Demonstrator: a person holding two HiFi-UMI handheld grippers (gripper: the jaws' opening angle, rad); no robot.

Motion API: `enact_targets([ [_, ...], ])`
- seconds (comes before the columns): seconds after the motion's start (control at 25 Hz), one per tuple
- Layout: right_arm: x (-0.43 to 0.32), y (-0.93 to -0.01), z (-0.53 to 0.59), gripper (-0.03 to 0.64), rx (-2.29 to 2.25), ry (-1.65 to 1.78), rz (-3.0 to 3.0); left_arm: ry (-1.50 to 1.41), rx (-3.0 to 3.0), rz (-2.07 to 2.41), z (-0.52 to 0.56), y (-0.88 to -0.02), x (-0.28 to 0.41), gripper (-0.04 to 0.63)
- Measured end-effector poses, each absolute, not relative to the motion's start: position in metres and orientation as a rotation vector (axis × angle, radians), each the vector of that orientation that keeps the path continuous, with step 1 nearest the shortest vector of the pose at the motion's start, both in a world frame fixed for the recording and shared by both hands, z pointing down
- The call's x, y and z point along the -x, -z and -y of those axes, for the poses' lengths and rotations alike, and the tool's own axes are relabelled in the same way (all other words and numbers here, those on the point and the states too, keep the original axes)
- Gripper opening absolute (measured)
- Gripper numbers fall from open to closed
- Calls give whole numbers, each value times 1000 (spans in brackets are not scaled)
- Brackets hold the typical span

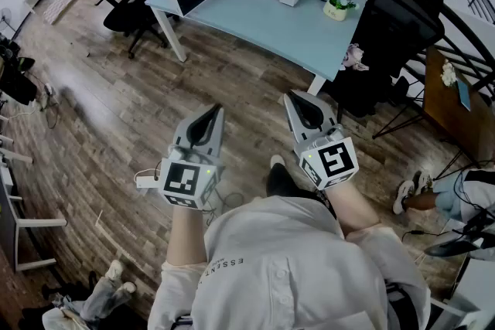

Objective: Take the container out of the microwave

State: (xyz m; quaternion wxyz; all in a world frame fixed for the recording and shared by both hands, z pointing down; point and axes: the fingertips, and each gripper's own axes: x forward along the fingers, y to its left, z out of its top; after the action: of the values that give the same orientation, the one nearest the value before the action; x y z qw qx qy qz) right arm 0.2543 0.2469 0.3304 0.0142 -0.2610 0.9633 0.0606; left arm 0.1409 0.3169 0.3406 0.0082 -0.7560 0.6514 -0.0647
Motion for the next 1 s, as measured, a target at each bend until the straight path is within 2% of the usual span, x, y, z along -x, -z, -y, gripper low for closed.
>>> enact_targets([
  [0.8, -226, -357, -251, 22, 766, -152, -3084, 173, 2382, -2025, -325, -346, -120, 2],
  [0.88, -220, -363, -249, 196, 736, -133, -3118, 165, 2385, -2032, -323, -347, -115, 2],
  [1.0, -215, -363, -239, 199, 765, -140, -3114, 158, 2381, -2037, -319, -345, -106, 2],
])
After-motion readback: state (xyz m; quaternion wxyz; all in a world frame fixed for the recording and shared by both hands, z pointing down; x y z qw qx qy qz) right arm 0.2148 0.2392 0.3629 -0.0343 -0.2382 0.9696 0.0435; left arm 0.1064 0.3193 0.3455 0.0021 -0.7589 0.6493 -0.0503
